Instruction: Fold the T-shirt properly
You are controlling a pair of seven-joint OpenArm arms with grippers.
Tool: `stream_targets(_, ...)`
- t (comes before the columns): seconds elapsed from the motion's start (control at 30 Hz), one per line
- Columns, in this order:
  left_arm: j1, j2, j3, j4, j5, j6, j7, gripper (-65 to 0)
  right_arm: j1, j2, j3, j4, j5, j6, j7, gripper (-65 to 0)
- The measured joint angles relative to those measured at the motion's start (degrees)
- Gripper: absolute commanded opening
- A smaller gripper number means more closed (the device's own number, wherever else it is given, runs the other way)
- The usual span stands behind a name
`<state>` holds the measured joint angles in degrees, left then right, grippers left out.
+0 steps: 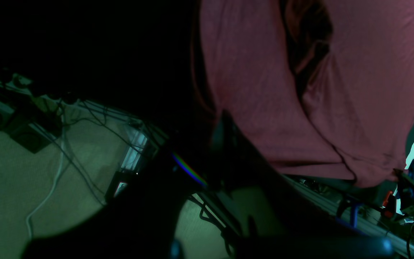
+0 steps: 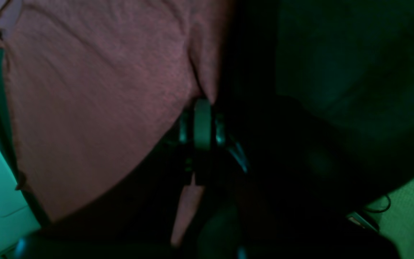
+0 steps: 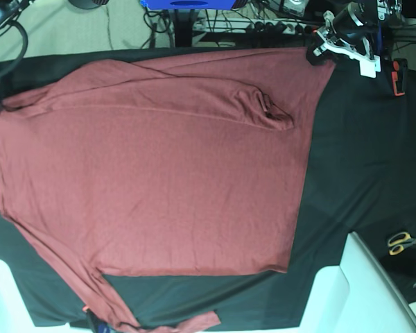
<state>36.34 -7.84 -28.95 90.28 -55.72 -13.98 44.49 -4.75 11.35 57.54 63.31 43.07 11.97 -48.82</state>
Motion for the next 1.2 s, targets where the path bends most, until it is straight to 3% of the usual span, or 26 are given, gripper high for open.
stream_targets(0.63,0.7,0.0,0.0,0.0,0.2,0.0,0.0,-65.0,-1.6,-0.2,-0.1,0.0,0.0,-0.2,-0.1,-64.4)
stream_targets(0.73,0.6,0.0,0.0,0.0,0.2,0.0,0.2,-65.0,-1.5,-0.2,-0.1,0.0,0.0,-4.3,-0.1,-64.4)
stream_targets(0.93,-1.5,-0.1,0.0,0.2,0.4,0.3,0.4,-65.0,-0.8,0.2,-4.8,0.1,-0.3,-5.6,0.3,-64.4)
stream_targets(1.03,-2.1,-0.2,0.0,0.3,0.3,0.3,0.4,-65.0,-0.2,0.2,-6.8,0.1,0.2,-10.5,0.7,-64.4)
stream_targets(1.1,-2.5,-0.2,0.1,0.4,0.4,0.3,0.4,-65.0,-0.2,0.2,-7.4,0.2,-0.1,-11.9,0.8,-64.4)
stream_targets(1.2,-3.7,-0.1,0.7,0.3,0.4,0.4,5.1,-65.0,0.4,0.2,-7.9,0.2,-0.2,-12.2,0.8,-64.4)
